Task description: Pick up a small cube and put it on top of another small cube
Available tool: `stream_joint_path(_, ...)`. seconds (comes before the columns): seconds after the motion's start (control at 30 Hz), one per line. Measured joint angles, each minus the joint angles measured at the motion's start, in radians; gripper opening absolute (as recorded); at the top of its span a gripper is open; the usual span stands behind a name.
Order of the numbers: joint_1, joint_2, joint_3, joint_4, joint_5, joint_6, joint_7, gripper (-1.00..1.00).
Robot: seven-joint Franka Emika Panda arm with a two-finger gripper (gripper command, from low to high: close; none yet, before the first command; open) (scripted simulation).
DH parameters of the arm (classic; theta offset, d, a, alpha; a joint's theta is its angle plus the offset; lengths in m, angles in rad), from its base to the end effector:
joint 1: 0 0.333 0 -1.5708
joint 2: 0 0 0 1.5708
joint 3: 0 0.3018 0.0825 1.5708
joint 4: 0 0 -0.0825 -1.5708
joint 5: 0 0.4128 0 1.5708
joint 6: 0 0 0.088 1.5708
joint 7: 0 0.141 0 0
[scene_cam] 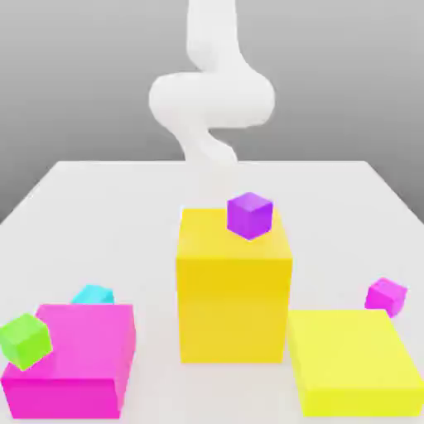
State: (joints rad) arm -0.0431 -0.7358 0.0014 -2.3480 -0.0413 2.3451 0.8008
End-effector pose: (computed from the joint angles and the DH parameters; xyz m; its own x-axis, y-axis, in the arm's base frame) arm 0.4338 -0.0196 0.6316 0.4889 -0.7179 0.4956 -0.5620 -0.6937 -0.4505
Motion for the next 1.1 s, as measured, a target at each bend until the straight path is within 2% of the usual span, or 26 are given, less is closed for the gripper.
stream_joint_path(0.4, -0.187, 0.314, -0.089, -0.230, -0.165, 0.213, -0.021, 0.00)
stream_joint_path(0.7, -0.286, 0.539, -0.226, -0.401, -0.185, 0.379, -0.113, 0.00)
stream_joint_path(0.83, -0.304, 0.636, -0.294, -0.480, -0.114, 0.458, -0.210, 0.00)
stream_joint_path(0.93, -0.311, 0.710, -0.318, -0.527, 0.004, 0.518, -0.322, 0.00)
stream_joint_path(1.1, -0.348, 0.847, -0.234, -0.510, 0.213, 0.625, -0.471, 0.00)
